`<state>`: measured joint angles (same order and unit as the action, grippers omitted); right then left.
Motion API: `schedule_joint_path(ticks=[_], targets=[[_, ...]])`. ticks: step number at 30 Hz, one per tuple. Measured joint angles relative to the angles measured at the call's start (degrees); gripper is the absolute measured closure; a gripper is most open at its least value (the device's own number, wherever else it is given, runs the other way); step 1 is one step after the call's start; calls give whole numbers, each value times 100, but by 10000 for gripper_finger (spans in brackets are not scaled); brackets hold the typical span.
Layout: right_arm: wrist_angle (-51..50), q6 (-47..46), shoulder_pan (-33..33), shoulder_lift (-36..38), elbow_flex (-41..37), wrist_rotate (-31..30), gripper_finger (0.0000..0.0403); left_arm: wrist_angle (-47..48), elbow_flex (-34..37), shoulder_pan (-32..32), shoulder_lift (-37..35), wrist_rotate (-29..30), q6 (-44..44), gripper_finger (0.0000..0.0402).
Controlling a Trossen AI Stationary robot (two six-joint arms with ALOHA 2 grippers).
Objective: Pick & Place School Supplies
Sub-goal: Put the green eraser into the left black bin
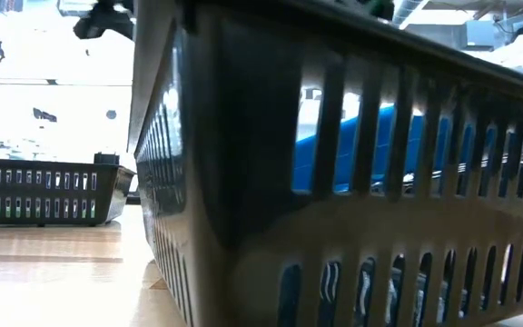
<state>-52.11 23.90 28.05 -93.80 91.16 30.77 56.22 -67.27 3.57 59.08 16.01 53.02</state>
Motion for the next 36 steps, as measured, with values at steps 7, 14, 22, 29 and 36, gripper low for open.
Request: schedule_joint_path(ticks=[7,14,22,29,36], targets=[[-223,1285,-1246,-424,708,-1525,330,-252,775,-516,-921,364,966,302],[-405,1622,-1700,-1372,1231,-1588,331,-267,906,-664,-1059,839,879,303],[-696,1578,-2066,-2706,2108,-1711,331,-321,906,-665,-1160,792,571,303],[-968,1237,-2248,-3502,3078,-1795,328,-382,903,-708,-1453,774,132,303],[-1334,1005,-2350,-4060,3506,-1865,286,-482,901,-708,-1707,776,-219,303]])
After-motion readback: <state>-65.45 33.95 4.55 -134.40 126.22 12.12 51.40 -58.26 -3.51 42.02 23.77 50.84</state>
